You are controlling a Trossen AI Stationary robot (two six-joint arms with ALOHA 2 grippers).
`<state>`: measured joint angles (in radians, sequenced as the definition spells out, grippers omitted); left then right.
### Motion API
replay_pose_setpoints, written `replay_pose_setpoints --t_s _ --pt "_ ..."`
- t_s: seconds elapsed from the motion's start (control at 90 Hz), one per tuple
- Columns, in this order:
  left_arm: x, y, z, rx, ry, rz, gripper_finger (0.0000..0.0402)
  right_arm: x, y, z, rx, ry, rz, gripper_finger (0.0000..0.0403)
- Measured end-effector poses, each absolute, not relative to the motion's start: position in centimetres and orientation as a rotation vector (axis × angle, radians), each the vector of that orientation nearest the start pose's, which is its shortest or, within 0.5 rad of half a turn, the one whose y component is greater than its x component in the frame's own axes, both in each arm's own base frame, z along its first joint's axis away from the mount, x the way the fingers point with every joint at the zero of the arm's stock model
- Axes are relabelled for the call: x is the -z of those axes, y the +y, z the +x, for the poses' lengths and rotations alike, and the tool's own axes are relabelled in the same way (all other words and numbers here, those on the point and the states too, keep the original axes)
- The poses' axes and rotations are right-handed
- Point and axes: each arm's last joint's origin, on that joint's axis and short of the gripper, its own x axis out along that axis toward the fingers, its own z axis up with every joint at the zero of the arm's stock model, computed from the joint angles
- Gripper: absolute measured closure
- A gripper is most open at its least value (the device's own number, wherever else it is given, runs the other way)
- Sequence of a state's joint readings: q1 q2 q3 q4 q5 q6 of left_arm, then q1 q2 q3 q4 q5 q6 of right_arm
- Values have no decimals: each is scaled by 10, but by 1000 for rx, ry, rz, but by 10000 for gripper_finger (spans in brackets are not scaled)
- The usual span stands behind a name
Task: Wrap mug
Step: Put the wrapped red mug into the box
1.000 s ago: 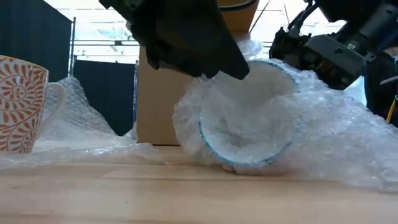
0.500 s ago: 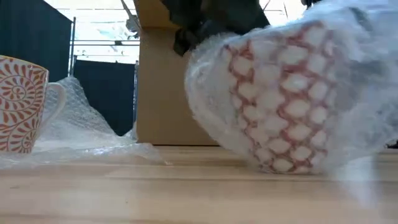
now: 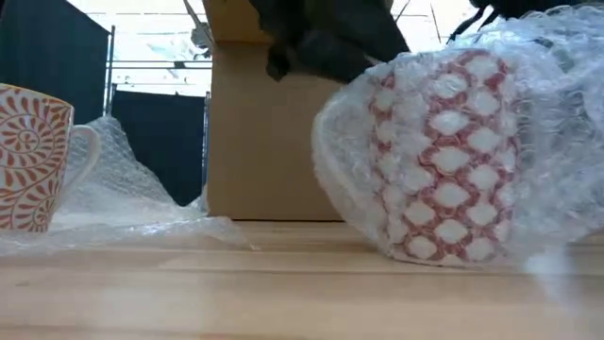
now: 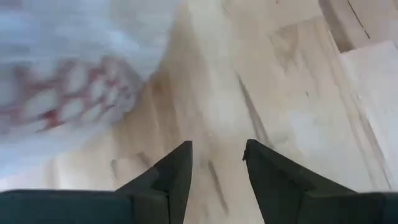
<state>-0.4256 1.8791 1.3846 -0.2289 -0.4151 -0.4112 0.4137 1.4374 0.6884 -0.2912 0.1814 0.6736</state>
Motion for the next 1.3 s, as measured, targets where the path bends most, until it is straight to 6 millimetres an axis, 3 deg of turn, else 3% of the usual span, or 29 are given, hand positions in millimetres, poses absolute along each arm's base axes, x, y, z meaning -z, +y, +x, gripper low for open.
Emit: replay_pose_setpoints --t_s 0.222,0.322,0.433,0.667,0.889,1.3 --pt "-256 -167 339 -77 793 -7 231 -170 119 224 45 957 323 266" --pt "-244 -166 325 -60 809 6 231 -170 131 219 76 923 332 266" --pt "-215 -161 316 -8 782 -31 231 -169 146 209 103 885 328 266" --pt "-168 -151 317 84 683 -64 231 -172 165 202 161 721 344 266" --pt "-151 -146 333 90 633 -73 231 -162 172 210 201 651 344 266" --pt "-156 -141 347 168 508 -127 231 -146 174 221 211 650 320 266"
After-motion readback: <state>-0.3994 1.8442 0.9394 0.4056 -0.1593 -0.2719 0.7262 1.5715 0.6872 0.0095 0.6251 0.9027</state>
